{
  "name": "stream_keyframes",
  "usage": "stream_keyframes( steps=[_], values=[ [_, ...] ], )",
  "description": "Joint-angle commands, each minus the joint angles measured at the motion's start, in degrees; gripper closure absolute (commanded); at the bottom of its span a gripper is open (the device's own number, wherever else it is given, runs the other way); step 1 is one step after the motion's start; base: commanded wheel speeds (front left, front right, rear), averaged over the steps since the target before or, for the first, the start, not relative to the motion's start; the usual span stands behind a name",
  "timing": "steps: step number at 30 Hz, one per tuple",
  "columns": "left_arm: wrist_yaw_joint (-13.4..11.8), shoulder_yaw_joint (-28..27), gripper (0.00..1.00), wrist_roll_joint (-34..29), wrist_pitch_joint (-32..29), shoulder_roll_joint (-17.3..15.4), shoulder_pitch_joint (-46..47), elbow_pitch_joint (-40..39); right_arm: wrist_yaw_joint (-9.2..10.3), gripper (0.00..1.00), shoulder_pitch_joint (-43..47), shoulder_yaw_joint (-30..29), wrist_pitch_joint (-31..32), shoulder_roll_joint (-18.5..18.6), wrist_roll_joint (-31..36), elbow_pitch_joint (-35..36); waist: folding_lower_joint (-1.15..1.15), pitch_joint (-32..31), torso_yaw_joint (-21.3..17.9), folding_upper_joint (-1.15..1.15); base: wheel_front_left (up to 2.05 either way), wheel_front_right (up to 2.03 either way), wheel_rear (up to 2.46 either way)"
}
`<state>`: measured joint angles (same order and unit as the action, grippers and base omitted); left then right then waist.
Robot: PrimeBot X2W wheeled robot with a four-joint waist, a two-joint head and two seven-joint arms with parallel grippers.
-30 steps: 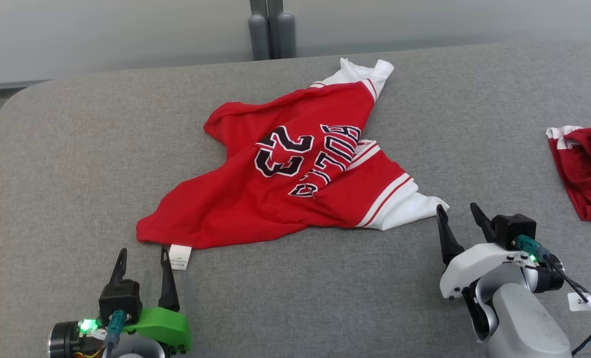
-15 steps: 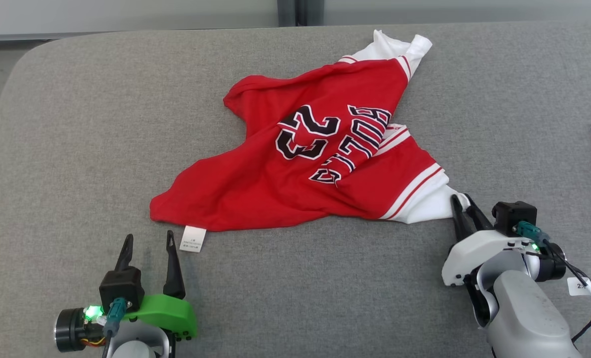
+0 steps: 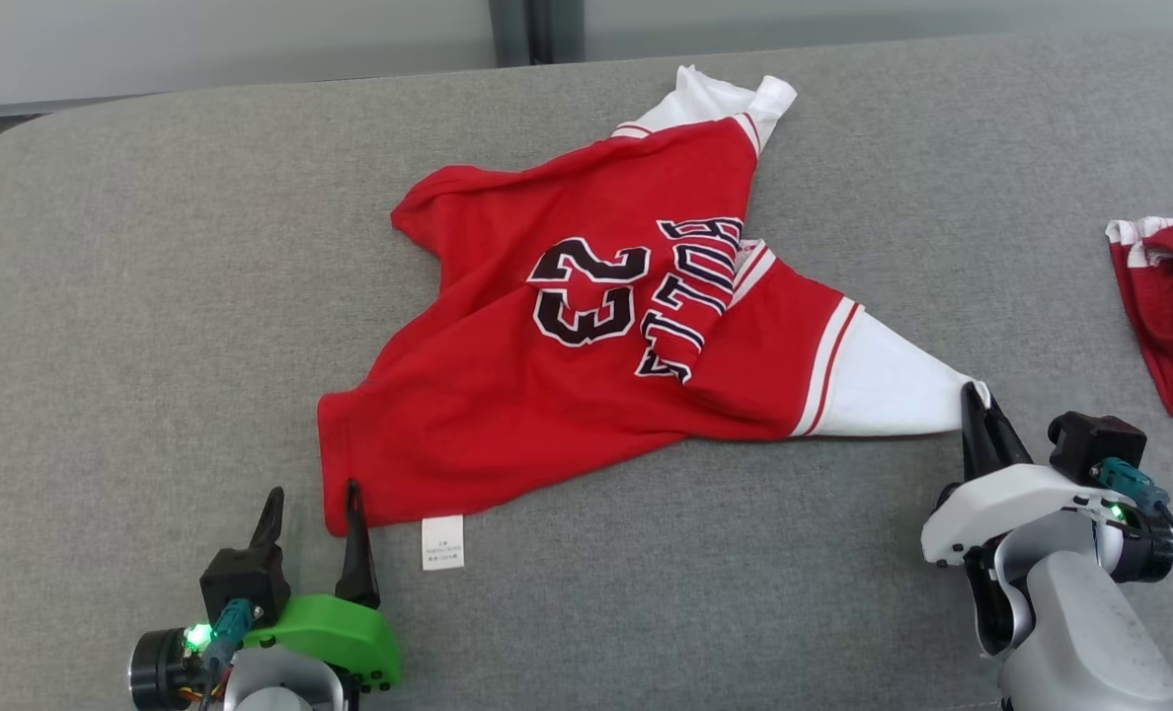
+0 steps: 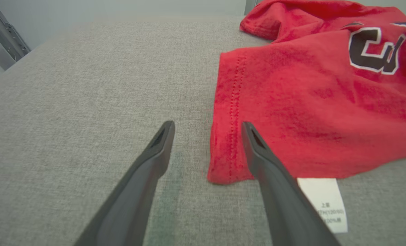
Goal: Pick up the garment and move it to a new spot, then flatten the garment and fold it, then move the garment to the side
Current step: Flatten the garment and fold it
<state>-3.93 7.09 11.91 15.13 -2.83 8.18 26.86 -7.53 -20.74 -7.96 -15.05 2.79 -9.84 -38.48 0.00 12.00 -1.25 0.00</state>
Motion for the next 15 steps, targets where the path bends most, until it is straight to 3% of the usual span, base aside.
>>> stream_keyframes(
  steps=[1, 6, 13, 14, 15],
  values=[
    [0.60, 0.22, 0.00, 1.16, -0.02, -0.16, -0.31, 0.49, 0.09, 1.00, 0.80, -0.23, -0.16, 0.24, -0.28, 0.45, 0.00, 0.05, -0.92, 0.00, 0.00, 0.00, 0.00],
    [1.22, 1.73, 0.00, 3.22, -0.02, -0.19, 0.22, 3.01, 0.09, 1.00, 0.73, 0.29, -0.16, 0.24, -1.05, 0.85, 0.00, 0.37, -2.05, 0.00, 0.00, 0.00, 0.00],
    [0.10, 3.82, 0.00, 5.44, -0.04, -0.18, -0.71, 4.31, 0.09, 1.00, 0.12, 0.52, -0.16, 0.23, -1.13, 1.17, 0.00, 0.08, -2.37, 0.00, 0.00, 0.00, 0.00],
    [0.03, 4.21, 0.34, 5.79, -0.04, -0.18, -1.05, 4.32, 0.09, 1.00, 0.10, 0.48, -0.16, 0.23, -1.14, 1.22, 0.00, -0.05, -2.27, 0.00, 0.00, 0.00, 0.00],
    [0.11, 4.60, 0.59, 5.91, -0.05, -0.18, -1.27, 4.46, 0.09, 1.00, 0.14, 0.47, -0.16, 0.23, -1.12, 1.26, 0.00, -0.15, -2.18, 0.00, 0.00, 0.00, 0.00]
  ],
)
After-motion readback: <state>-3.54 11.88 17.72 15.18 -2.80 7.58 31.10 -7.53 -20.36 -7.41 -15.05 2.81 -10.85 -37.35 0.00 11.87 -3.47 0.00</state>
